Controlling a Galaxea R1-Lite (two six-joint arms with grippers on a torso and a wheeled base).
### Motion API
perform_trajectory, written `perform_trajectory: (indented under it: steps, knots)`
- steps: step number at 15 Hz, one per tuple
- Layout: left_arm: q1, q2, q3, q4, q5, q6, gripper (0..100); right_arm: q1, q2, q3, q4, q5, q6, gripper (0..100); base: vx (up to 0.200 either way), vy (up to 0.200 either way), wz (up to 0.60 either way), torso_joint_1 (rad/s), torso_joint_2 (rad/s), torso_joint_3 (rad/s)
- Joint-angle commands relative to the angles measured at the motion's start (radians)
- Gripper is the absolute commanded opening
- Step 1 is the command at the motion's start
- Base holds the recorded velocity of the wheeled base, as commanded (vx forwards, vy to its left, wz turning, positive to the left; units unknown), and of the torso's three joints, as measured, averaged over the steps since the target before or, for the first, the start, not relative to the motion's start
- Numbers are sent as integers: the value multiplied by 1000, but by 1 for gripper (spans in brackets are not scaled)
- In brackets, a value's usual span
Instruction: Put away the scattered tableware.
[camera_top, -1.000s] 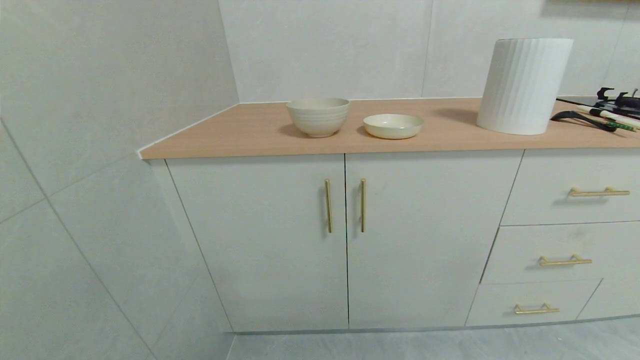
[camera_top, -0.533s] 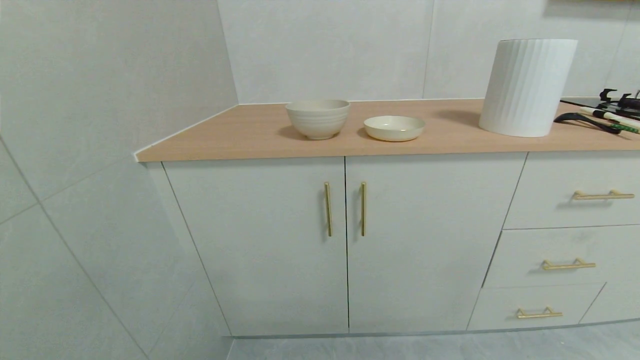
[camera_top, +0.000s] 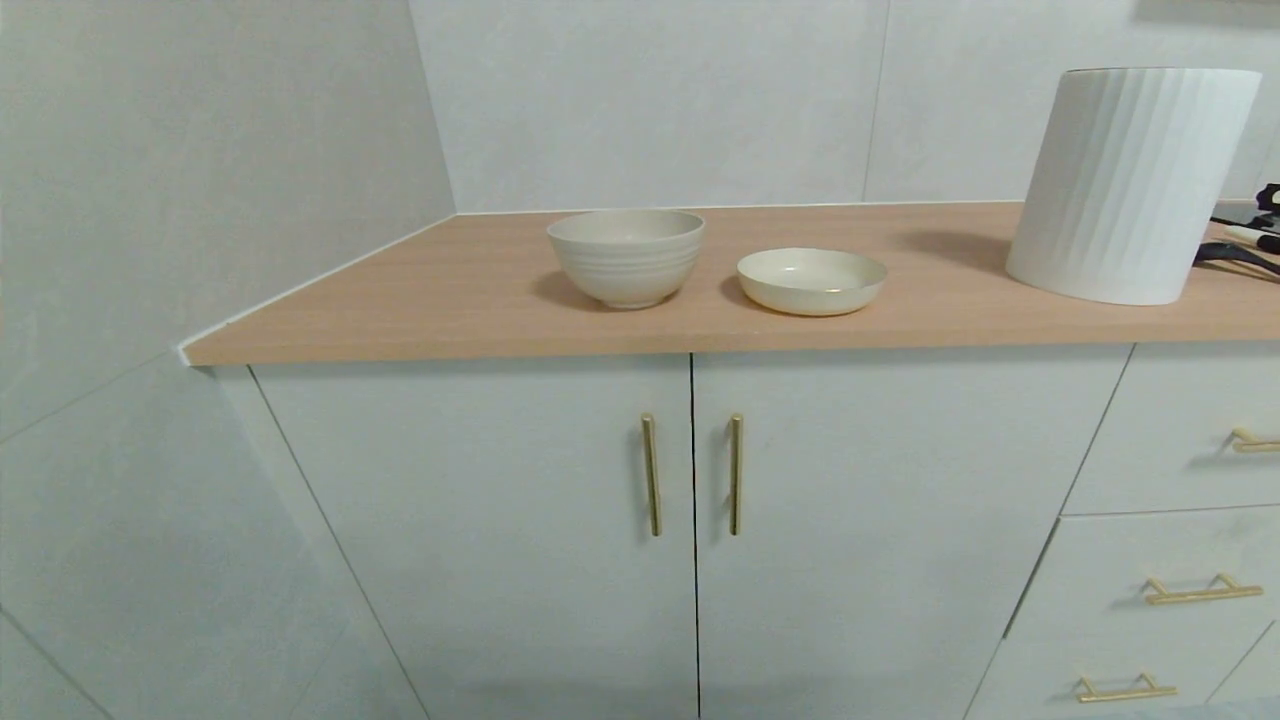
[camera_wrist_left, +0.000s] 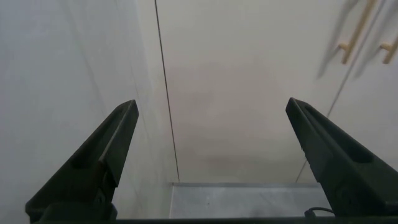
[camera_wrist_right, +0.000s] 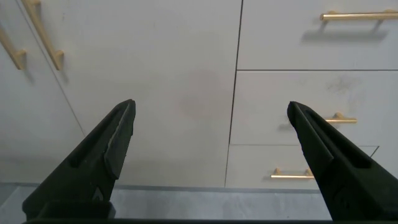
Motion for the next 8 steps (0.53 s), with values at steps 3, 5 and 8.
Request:
perform_trajectory:
  steps: [3,5,8]
  knots:
    - [0,0,0,0,0,0,100,-1,0,0,1,2,-3,100,0,0,0,0,0,0]
    - [0,0,0,0,0,0,100,0,0,0,1,2,-3,100,0,0,0,0,0,0]
    - [0,0,0,0,0,0,100,-1,0,0,1,2,-3,100,0,0,0,0,0,0]
